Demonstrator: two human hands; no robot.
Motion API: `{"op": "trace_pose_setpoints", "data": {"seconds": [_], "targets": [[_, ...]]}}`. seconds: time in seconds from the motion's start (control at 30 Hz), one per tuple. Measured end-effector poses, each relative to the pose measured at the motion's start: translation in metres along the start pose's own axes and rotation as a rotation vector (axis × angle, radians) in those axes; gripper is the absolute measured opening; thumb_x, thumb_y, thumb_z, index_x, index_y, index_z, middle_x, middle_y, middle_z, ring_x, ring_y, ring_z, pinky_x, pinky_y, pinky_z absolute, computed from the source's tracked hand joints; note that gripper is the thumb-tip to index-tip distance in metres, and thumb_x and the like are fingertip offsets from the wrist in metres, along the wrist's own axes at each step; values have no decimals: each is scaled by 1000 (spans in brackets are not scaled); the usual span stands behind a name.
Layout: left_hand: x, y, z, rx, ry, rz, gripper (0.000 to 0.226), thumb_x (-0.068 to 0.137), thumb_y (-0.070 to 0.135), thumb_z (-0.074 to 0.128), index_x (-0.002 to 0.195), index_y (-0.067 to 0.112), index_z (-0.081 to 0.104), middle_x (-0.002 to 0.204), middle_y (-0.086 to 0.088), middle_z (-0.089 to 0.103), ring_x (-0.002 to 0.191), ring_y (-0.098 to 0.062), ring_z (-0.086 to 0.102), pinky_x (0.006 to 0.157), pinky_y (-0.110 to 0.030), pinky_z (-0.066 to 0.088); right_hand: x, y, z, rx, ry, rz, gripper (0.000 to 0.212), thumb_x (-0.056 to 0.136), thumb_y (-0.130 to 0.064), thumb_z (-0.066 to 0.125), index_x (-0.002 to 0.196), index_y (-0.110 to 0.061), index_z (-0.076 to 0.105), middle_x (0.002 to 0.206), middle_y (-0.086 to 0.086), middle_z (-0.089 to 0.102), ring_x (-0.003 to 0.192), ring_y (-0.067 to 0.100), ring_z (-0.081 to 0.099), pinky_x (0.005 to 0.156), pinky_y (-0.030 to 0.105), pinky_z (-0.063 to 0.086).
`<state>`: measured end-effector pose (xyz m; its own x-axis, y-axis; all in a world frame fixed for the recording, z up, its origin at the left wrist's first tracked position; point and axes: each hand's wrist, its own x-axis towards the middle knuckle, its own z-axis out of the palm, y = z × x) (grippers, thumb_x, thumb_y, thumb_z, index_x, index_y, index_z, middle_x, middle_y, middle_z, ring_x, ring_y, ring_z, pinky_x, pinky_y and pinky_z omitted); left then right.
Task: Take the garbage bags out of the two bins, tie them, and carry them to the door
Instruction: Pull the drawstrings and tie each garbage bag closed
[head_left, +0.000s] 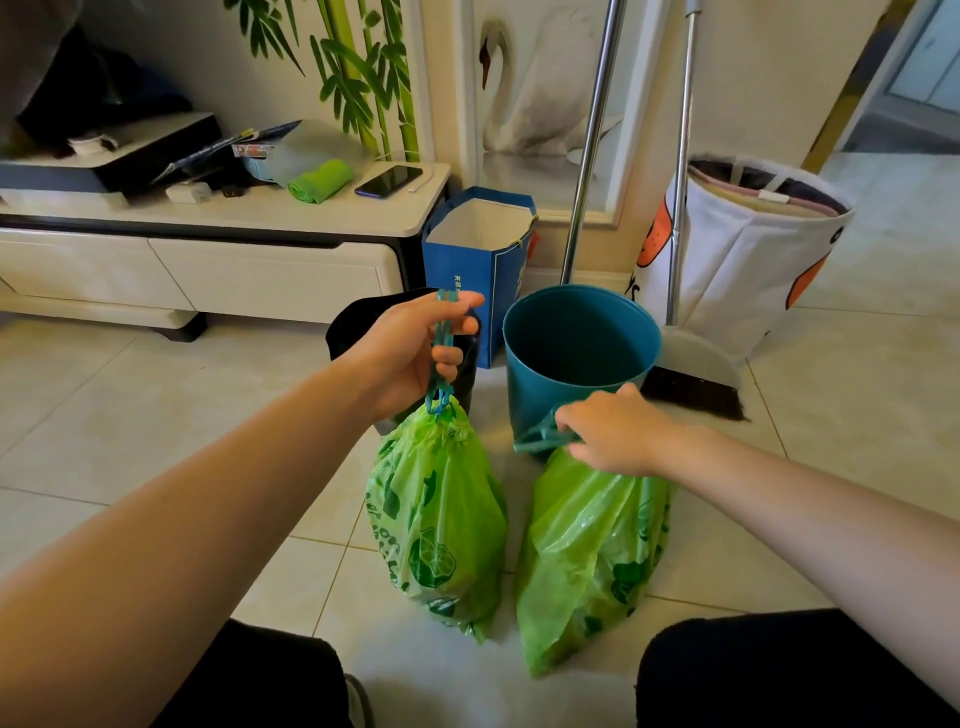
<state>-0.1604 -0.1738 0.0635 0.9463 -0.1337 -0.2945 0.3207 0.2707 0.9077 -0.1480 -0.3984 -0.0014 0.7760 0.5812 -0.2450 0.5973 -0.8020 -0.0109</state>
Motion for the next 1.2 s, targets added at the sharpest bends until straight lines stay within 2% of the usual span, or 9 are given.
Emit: {"op": "trace_pose_setpoints", "data": {"seconds": [0.1,0.23,0.37,0.63,0.8,0.9,0.97,1.1,1.2], "targets": [[3,-1,4,22,-1,9,14,95,20,52,106,17,62,74,3,56,38,-4,35,38,-15,30,4,1,-28,205,24,90,23,89,-33,52,93,-13,63,86,5,65,78,24,62,74,39,53],[9,-5,17,72,-16,12,12,95,23,52,102,18,61,71,4,55,37,-6,34,37,-16,30,20,-5,-65,538,196,154,27,80,-23,58,58,-9,52,53,7,48,52,22,48,53,30,38],[23,-12,34,138,39,44,23,100,33,42,93,18,58,66,2,48,37,-8,30,38,-19,25,34,-5,-86,1080,358,208,20,76,-17,56,58,-9,58,44,-2,43,42,15,39,45,23,35],[62,-23,44,262,124,106,26,100,28,42,84,12,54,60,-1,41,37,-9,27,38,-18,21,56,34,-70,1353,337,388,15,75,-15,54,61,-13,55,47,0,39,41,15,32,49,24,33],[84,-26,40,474,149,134,25,99,23,46,86,7,60,55,-2,42,38,-12,28,38,-17,20,76,64,-59,1644,267,323,20,85,-19,51,65,-15,51,47,-4,34,41,12,29,50,25,32],[93,-24,43,410,151,88,23,99,21,46,88,6,60,46,3,40,36,-11,25,39,-17,17,87,75,-56,1863,240,283,28,89,-22,49,61,-18,47,43,-7,30,39,11,25,50,26,33],[98,-17,47,373,144,59,22,99,19,47,87,6,59,45,4,38,36,-10,23,39,-16,15,95,75,-61,1864,258,287,30,89,-21,51,59,-18,46,43,-6,30,39,11,25,49,25,34],[101,-13,51,383,105,-19,24,96,17,50,77,10,63,50,1,42,34,-9,22,39,-14,16,99,75,-68,1516,321,381,26,81,-17,56,57,-16,48,43,-3,31,39,14,26,46,25,29],[97,-11,56,383,90,-104,28,96,18,50,72,12,63,48,1,41,34,-10,22,39,-13,18,87,79,-71,1513,250,419,24,81,-14,55,59,-14,47,44,-2,31,39,14,26,45,24,26]]}}
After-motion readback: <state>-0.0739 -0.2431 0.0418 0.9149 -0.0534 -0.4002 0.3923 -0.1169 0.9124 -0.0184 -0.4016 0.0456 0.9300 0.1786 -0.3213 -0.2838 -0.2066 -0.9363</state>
